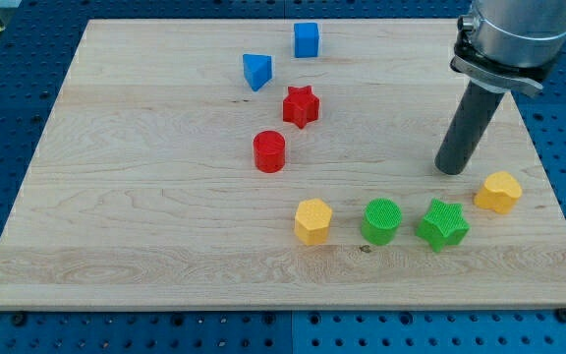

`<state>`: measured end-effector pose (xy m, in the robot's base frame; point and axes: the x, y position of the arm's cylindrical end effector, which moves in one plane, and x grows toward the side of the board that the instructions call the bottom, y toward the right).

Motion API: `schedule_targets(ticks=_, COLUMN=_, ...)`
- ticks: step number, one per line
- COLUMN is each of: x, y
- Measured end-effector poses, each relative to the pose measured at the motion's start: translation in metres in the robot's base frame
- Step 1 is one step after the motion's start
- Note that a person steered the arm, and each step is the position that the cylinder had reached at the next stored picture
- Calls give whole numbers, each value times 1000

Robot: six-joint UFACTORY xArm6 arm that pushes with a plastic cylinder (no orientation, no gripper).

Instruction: Move the yellow heart right to the green star

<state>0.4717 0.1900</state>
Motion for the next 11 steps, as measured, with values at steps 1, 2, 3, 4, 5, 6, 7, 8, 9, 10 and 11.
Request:
schedule_targets(ticks=1, x=9, y=26)
schedule_targets(ticks=2, x=10, y=44)
schedule_targets(ticks=3, x=10, y=51)
schedule_targets(ticks=4, x=17, y=52)
schedule_targets(ticks=5, x=25, y=52)
schedule_targets(ticks=6, x=34, y=46)
schedule_targets(ticks=7, x=46, y=44)
schedule_targets(ticks=8, x=-6, y=32)
schedule_targets(ticks=9, x=-68, y=-12)
schedule_targets(ticks=10, x=-111, y=-83)
schedule_targets(ticks=11, x=-111, y=-118)
